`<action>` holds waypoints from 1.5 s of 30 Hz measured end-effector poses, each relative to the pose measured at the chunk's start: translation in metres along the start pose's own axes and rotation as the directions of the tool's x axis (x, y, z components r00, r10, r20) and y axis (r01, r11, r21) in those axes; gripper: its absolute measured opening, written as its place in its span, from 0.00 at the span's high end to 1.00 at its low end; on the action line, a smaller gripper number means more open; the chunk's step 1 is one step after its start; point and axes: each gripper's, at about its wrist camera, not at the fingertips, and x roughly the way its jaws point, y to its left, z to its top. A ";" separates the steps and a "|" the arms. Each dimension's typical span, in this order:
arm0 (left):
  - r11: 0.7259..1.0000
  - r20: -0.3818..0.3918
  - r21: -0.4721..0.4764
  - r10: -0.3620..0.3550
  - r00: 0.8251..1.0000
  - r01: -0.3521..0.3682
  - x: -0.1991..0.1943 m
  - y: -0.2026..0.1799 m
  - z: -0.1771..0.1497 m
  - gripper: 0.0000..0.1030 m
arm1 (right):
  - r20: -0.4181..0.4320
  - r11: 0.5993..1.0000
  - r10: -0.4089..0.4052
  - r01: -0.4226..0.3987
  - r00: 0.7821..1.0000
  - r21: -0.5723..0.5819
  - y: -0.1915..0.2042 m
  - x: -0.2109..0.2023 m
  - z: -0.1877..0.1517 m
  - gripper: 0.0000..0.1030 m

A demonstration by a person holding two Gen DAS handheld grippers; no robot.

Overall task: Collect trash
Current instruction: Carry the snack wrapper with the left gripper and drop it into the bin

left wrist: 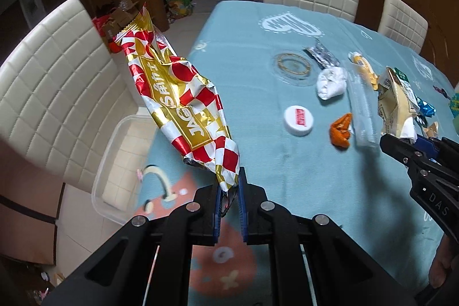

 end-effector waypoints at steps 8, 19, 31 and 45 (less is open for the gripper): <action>0.994 -0.004 -0.075 0.078 0.997 -0.078 -0.004 0.050 -0.009 0.90 | -0.010 0.988 0.091 -0.091 0.996 -0.127 0.063 0.017 0.018 0.70; 0.971 -0.038 -0.183 0.148 0.988 -0.152 0.004 0.109 -0.019 0.90 | -0.026 0.935 0.204 -0.203 0.979 -0.293 0.148 0.043 0.050 0.69; 0.957 -0.042 -0.225 0.177 0.983 -0.182 0.020 0.135 -0.004 0.87 | -0.028 0.900 0.261 -0.253 0.965 -0.354 0.187 0.065 0.080 0.68; 0.911 -0.082 -0.314 0.254 0.964 -0.267 0.029 0.158 -0.001 0.25 | -0.076 0.879 0.290 -0.297 0.954 -0.374 0.199 0.097 0.092 0.68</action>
